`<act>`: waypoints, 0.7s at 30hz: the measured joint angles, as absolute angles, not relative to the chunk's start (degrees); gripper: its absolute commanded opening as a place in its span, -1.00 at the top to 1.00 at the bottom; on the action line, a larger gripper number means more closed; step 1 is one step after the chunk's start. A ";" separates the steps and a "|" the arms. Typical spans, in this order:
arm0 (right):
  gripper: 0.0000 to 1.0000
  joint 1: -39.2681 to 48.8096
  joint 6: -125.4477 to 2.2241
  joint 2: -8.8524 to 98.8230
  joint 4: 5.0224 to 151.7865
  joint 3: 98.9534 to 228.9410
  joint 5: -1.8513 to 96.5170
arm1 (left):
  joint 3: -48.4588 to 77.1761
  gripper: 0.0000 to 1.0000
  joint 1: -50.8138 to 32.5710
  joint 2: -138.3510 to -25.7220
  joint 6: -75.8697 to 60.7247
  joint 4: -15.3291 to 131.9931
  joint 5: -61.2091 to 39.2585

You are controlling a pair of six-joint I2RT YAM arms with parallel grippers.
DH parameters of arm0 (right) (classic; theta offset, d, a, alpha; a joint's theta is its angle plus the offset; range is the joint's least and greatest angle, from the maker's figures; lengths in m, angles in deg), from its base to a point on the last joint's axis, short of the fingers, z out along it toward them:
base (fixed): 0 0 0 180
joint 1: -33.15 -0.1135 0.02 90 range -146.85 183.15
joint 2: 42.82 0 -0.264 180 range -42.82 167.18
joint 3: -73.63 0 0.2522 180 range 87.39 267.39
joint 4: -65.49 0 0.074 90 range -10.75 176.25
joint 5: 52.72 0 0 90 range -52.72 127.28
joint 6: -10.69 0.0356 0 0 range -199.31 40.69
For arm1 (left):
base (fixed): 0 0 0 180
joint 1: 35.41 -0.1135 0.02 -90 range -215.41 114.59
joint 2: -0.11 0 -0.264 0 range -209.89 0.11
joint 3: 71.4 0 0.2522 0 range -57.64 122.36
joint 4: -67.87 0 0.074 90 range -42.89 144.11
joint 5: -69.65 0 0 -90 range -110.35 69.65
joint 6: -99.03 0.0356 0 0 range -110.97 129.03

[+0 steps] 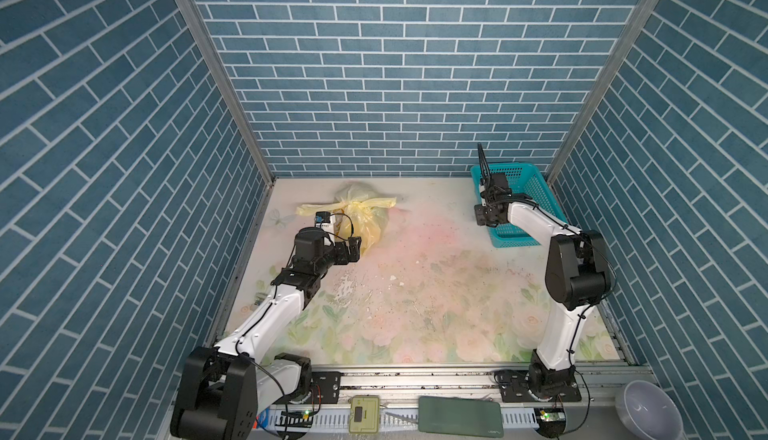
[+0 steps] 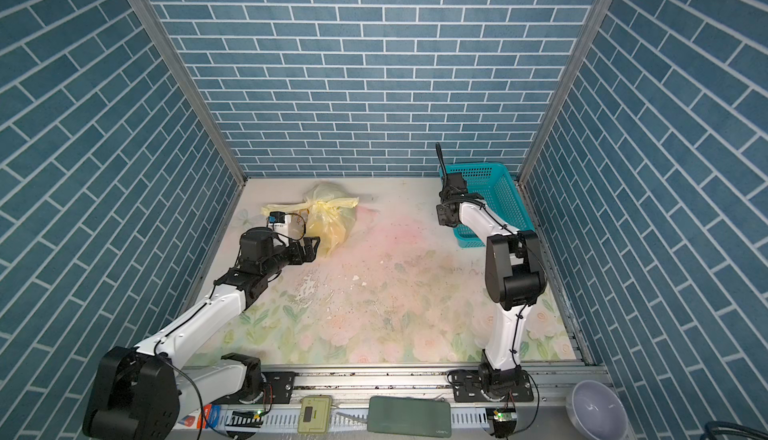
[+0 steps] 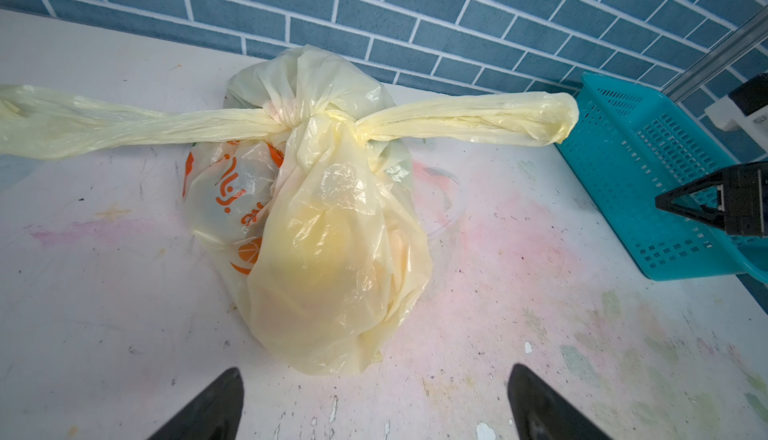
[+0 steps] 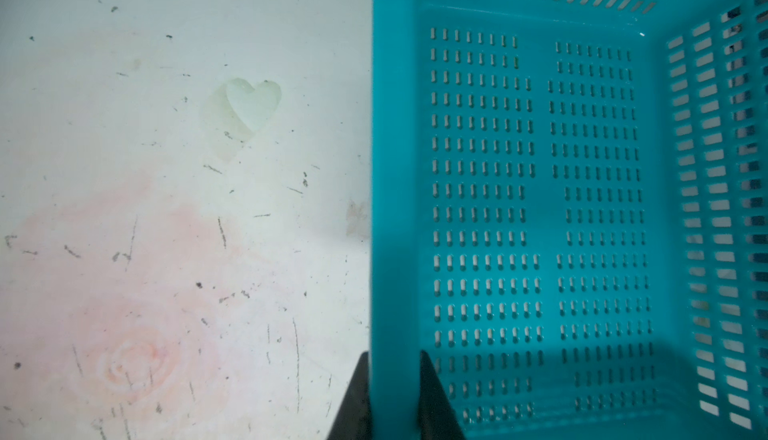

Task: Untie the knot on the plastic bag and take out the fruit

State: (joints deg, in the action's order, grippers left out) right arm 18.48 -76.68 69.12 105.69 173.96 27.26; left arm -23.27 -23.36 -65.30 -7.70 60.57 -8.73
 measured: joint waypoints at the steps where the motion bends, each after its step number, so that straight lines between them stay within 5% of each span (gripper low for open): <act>1: 0.80 18.65 -76.83 69.50 105.65 174.40 27.17 | -23.25 -0.99 -23.36 -65.30 -7.68 60.42 -8.71; 7: 0.75 19.31 -77.73 71.29 106.02 176.84 26.58 | -22.83 -0.99 -23.31 -65.30 -7.54 59.48 -8.73; 13: -0.04 19.57 -77.49 71.68 108.29 177.61 27.02 | -18.94 -0.99 -23.18 -65.56 -6.95 55.59 -9.82; 21: -0.42 19.18 -75.43 66.02 110.72 175.07 28.26 | 0.12 -0.97 -23.12 -74.52 -4.92 44.05 -13.43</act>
State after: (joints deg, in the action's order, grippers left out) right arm 19.18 -75.43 66.02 110.72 175.07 28.26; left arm 0.12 -23.12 -74.52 -4.92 44.05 -13.43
